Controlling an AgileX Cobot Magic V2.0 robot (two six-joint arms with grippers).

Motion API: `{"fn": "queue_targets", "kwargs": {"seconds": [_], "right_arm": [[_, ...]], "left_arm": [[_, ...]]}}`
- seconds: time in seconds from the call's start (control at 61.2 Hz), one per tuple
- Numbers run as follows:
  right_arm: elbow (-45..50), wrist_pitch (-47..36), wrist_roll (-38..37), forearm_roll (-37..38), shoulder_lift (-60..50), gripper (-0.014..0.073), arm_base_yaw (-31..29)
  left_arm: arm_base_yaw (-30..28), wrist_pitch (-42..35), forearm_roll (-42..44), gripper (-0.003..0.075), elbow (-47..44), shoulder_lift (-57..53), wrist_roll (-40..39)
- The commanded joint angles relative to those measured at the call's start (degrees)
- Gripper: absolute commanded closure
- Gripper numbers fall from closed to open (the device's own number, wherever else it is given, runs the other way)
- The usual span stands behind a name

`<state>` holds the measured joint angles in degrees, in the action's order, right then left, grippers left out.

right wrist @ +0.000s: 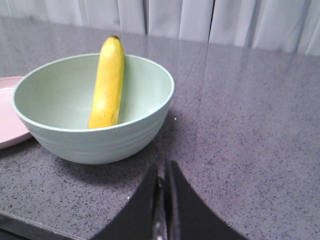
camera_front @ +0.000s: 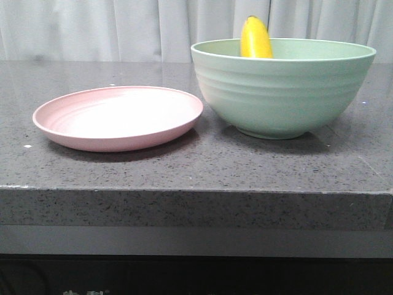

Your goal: Transfer banana from pink plate to green bowl

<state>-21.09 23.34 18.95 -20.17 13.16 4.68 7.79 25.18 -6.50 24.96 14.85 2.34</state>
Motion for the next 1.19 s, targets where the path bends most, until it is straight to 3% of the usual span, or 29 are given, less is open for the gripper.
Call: {"fn": "queue_targets", "kwargs": {"seconds": [0.0, 0.817, 1.176], "right_arm": [[0.03, -5.08, 0.64, -0.65, -4.06, 0.0652, 0.06], [0.37, -4.67, 0.64, -1.07, -6.68, 0.0652, -0.01], [0.37, -4.67, 0.64, -1.07, -6.68, 0.0652, -0.01]], "left_arm": [[-0.07, -5.09, -0.77, 0.0738, -0.86, -4.17, -0.41], [-0.07, -5.07, -0.77, 0.0738, -2.56, -7.97, -0.41], [-5.09, -6.18, 1.96, 0.0738, -14.42, -16.70, -0.41]]}}
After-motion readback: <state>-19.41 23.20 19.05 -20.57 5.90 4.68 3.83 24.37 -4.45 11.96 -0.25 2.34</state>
